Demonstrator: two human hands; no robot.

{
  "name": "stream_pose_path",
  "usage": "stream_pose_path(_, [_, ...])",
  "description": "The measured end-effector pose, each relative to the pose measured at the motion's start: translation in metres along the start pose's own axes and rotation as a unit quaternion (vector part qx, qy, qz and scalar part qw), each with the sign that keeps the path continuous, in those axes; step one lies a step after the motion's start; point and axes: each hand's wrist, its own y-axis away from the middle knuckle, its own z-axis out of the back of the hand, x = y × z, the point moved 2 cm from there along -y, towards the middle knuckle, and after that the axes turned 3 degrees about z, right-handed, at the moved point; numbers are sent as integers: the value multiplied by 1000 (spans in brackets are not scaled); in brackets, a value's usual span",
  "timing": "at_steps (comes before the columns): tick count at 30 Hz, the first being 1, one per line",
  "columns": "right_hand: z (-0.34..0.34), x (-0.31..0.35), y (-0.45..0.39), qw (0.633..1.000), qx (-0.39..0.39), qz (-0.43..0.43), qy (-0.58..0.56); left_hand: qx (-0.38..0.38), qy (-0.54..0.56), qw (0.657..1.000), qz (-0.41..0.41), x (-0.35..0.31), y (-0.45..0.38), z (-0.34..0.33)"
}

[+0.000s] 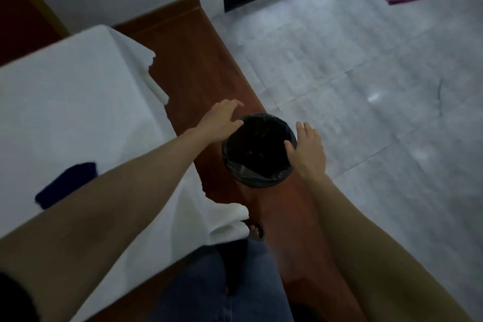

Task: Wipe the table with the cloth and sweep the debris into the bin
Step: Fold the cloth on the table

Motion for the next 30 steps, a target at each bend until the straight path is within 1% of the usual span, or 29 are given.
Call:
stream_pose_path(3, [27, 36, 25, 999, -10, 29, -13, -50, 26, 998, -16, 0, 45, 36])
stream_pose_path(5, [39, 60, 40, 998, -20, 56, -17, -89, 40, 995, -8, 10, 74, 57])
stream_pose_path(8, [48, 94, 61, 995, -21, 94, -25, -130, 62, 989, 23, 35, 121, 81])
stream_pose_path(12, [39, 145, 85, 988, -12, 148, -41, -155, 74, 982, 83, 87, 182, 99])
stream_pose_path(16, [18, 201, 116, 979, -4, 197, -53, -149, 88, 972, 156, 150, 230, 106])
stream_pose_path(19, [-5, 237, 144, 975, 6, 215, -62, -120, 84, 969, 199, 186, 254, 105])
stream_pose_path(21, [-22, 256, 162, 975, 15, 209, -79, -86, 81, 970, 214, 200, 264, 100])
stream_pose_path(23, [-40, 271, 176, 976, 27, 193, -94, -53, 72, 973, 214, 212, 268, 95])
stream_pose_path(25, [-54, 283, 190, 979, 47, 171, -102, -41, 61, 977, 199, 221, 270, 90])
stream_pose_path(27, [-66, 292, 202, 981, 61, 154, -97, -47, 30, 983, 176, 229, 271, 85])
stream_pose_path(30, [-84, 304, 218, 984, 69, 148, -69, -94, -7, 984, 154, 232, 271, 83])
